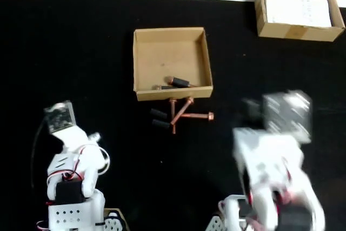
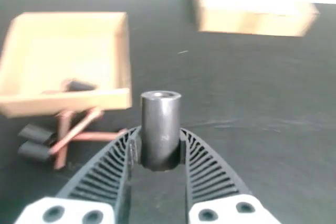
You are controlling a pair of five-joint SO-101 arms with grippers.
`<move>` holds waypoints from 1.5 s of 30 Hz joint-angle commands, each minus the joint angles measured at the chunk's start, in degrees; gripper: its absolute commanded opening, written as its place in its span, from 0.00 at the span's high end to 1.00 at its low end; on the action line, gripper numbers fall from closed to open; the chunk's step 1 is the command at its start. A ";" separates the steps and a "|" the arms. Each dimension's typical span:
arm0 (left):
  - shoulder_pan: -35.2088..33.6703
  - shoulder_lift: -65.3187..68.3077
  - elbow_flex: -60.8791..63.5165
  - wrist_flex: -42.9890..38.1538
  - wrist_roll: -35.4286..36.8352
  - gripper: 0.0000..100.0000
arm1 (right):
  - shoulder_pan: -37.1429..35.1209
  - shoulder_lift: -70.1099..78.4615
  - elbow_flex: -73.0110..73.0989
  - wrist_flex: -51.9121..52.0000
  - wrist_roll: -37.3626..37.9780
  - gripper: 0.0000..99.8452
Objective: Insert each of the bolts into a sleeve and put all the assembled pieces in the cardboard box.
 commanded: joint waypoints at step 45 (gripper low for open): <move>35.74 146.59 -129.71 19.43 -15.65 0.77 | 60.53 -16.75 59.74 -58.42 1.58 0.99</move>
